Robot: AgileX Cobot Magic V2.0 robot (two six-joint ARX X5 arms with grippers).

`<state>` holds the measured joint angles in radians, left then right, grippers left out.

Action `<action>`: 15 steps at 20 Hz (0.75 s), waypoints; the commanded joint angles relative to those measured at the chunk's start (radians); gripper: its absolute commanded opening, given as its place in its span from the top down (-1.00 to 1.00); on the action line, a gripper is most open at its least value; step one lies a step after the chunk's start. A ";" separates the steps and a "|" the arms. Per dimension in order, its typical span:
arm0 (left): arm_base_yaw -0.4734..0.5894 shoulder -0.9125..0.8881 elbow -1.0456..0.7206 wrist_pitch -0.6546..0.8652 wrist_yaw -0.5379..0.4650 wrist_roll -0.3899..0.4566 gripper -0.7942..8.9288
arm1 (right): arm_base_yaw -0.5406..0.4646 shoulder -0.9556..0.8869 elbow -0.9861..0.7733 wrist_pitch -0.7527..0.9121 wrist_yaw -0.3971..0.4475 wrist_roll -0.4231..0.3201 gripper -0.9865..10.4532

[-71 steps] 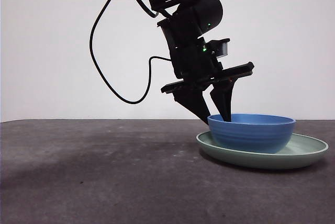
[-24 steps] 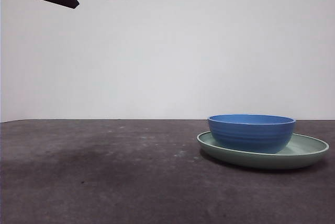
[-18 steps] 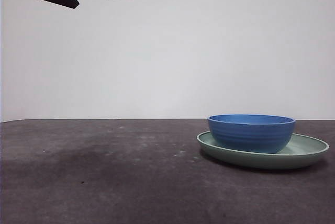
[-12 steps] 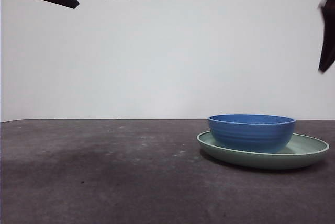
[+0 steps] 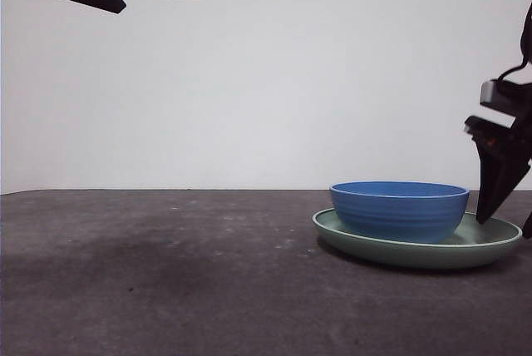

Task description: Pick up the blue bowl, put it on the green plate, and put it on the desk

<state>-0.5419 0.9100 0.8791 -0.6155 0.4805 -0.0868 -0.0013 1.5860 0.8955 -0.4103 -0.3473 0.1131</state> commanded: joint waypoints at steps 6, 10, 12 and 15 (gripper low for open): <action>-0.008 0.007 0.005 0.010 0.009 0.019 0.38 | -0.001 0.069 0.018 0.047 -0.019 0.011 0.68; -0.008 0.007 0.005 0.006 0.009 0.018 0.39 | -0.001 0.069 0.018 0.078 -0.019 0.032 0.81; -0.008 0.007 0.005 0.003 0.009 0.018 0.39 | -0.002 0.066 0.018 0.083 -0.019 0.038 0.81; -0.008 0.007 0.005 0.003 0.009 0.018 0.39 | -0.002 0.040 0.018 0.081 -0.029 0.055 0.81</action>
<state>-0.5419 0.9100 0.8791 -0.6186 0.4812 -0.0868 -0.0029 1.6241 0.8993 -0.3325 -0.3786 0.1627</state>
